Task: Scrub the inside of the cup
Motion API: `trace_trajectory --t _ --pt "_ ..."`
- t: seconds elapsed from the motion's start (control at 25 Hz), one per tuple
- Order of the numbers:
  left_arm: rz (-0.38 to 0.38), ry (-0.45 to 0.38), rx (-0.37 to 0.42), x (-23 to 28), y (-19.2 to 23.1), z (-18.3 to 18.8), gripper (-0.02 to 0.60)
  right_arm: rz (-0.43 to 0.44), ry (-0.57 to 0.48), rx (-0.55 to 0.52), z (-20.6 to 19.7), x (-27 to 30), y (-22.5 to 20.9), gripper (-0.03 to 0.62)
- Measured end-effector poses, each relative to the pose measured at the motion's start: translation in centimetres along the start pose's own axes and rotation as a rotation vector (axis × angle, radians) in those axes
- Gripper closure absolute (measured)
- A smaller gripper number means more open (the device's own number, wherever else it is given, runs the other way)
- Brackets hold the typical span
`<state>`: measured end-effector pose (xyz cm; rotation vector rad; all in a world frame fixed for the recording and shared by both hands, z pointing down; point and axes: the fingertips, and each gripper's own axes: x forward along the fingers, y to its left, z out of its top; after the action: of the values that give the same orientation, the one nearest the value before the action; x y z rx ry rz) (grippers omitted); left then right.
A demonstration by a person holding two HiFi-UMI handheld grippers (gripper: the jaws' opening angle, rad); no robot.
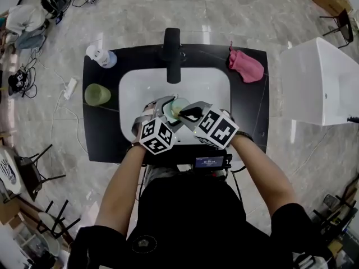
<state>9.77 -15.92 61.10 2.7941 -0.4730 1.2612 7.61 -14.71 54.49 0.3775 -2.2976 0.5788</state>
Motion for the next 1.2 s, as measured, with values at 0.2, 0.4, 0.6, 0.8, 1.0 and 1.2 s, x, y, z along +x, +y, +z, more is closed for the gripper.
trace_trajectory --t 0.2,0.4,0.6,0.8,1.0,1.2 --pt "-0.005 -0.003 -0.039 1.6 0.7 -1.6 0.21 -0.031 -0.036 0.071 0.0 -0.7 -1.1 0.562" --pt "-0.032 -0.013 -0.055 3.2 0.8 -1.9 0.21 -0.076 -0.053 0.128 -0.8 -1.5 -2.8 0.563" --pt "-0.041 -0.023 -0.078 4.2 1.1 -2.3 0.21 -0.113 -0.082 0.171 -0.6 -2.6 -4.2 0.563" --pt "-0.037 -0.029 -0.104 5.3 1.9 -3.3 0.21 -0.16 -0.108 0.204 -0.4 -4.3 -5.5 0.563" --pt "-0.01 -0.039 -0.152 6.2 2.7 -4.2 0.21 -0.204 -0.122 0.235 -0.6 -6.6 -6.4 0.563" --pt "-0.009 -0.041 -0.192 7.6 2.8 -4.7 0.21 -0.228 -0.108 0.251 -1.6 -7.7 -6.6 0.563"
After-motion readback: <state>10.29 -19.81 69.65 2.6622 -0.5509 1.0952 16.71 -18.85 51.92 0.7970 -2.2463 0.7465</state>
